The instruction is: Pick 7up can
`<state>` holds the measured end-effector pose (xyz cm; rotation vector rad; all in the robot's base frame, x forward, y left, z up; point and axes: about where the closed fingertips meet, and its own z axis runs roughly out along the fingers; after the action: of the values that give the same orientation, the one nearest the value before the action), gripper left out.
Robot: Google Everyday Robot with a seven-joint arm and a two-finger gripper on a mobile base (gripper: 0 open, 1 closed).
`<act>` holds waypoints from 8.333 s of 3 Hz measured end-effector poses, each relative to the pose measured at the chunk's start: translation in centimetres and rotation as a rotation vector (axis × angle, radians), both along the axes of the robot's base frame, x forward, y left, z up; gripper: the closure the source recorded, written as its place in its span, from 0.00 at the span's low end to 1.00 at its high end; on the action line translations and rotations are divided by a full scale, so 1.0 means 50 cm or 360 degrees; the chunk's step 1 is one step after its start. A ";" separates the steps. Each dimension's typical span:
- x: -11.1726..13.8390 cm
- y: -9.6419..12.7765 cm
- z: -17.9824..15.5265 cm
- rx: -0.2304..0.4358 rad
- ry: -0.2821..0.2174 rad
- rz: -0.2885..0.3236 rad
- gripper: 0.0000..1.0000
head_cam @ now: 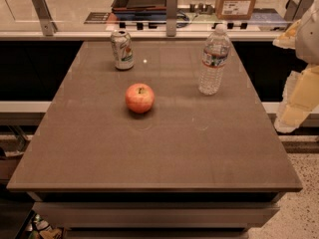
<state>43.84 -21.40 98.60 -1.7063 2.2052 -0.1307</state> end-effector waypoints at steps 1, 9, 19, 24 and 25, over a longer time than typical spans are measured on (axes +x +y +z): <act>0.000 0.000 0.000 0.0000 0.0000 0.0000 0.00; 0.186 0.274 -0.007 0.0971 -0.0314 -0.0004 0.00; 0.541 0.604 -0.148 0.1485 -0.0643 -0.0359 0.00; 0.702 0.630 -0.148 0.1644 -0.0730 -0.0257 0.00; 0.716 0.649 -0.159 0.1689 -0.0677 -0.0239 0.18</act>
Offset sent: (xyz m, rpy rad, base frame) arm 0.0041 0.0122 0.0046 0.0597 -0.0302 -0.0242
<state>79.63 11.04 90.66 -0.8173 1.5823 0.5057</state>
